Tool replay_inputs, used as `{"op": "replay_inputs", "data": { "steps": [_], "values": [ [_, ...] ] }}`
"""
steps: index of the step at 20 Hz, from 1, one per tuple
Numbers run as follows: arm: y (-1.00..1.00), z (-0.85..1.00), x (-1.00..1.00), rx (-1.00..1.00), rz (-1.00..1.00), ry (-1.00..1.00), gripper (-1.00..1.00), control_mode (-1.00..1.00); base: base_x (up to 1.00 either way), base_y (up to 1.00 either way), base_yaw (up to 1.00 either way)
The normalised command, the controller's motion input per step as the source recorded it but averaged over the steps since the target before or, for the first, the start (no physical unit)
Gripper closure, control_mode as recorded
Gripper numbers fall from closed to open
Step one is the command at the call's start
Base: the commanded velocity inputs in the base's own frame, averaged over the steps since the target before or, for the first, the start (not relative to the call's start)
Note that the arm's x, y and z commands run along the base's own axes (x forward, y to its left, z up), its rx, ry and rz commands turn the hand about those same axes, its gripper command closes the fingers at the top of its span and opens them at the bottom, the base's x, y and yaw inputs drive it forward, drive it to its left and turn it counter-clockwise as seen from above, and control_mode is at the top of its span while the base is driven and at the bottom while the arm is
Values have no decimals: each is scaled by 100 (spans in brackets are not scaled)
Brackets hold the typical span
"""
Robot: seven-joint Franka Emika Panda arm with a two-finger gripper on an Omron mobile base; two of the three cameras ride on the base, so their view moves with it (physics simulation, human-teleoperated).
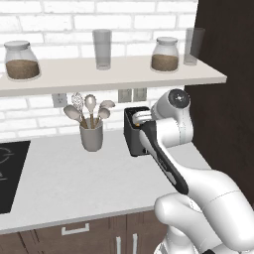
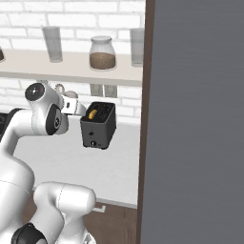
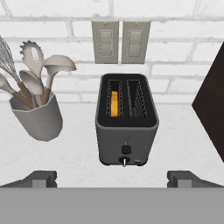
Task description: Start the toaster. Once the lever pops up, take the bread to the plate on the dining counter.
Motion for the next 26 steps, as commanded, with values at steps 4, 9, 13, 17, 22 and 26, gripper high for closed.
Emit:
{"op": "replay_inputs", "data": {
  "steps": [4, 9, 13, 17, 22, 26],
  "values": [
    [0, 0, 0, 0, 0, 0, -100, -100, 0, 0, 0],
    [0, 0, 0, 0, 0, 0, -100, -100, 0, 0, 0],
    [0, 0, 0, 0, 0, 0, -100, -100, 0, 0, 0],
    [0, 0, 0, 0, 0, 0, -100, -100, 0, 0, 0],
    [0, 0, 0, 0, 0, 0, -100, -100, 0, 0, 0],
    [0, 0, 0, 0, 0, 0, -100, -100, 0, 0, 0]
  ]
}}
